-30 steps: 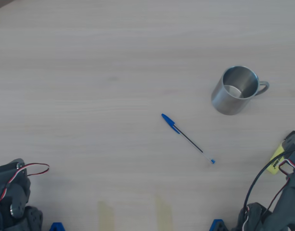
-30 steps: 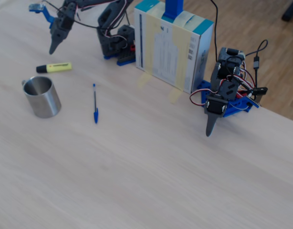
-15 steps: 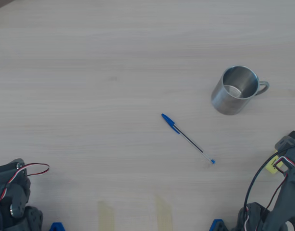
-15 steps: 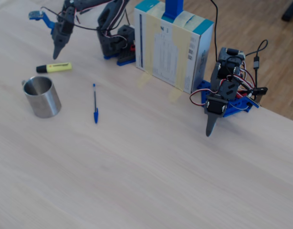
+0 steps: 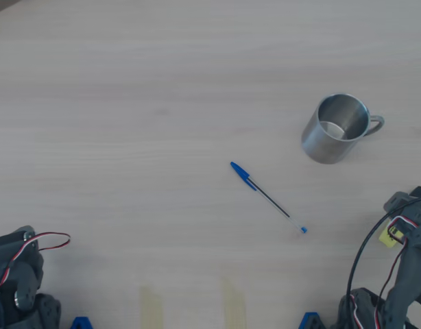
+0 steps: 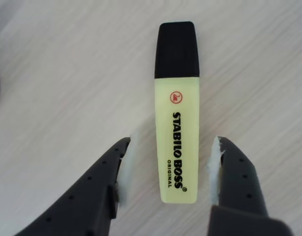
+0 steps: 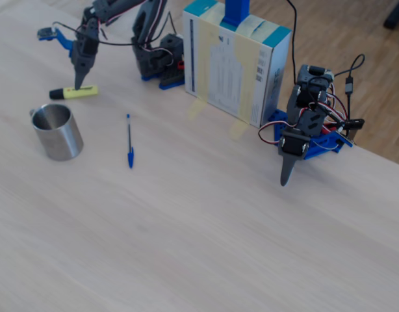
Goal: Grab the yellow pen and put it in the silver cup.
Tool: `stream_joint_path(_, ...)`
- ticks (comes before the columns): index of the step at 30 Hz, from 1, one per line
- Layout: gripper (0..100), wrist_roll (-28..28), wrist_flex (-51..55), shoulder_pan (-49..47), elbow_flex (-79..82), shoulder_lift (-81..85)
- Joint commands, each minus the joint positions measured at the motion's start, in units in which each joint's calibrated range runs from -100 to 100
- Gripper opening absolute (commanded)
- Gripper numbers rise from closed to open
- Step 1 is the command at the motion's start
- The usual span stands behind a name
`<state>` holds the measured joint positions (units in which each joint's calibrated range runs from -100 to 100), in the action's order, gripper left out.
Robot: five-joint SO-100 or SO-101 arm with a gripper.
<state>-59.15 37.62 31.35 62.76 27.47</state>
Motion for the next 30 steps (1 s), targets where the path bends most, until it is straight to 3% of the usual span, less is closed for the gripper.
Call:
stream_joint_path(1,24,0.32,-2.06,-0.9,-2.49,-1.12)
stream_joint_path(30,24,0.27,-4.89,1.98,-5.66,-14.59)
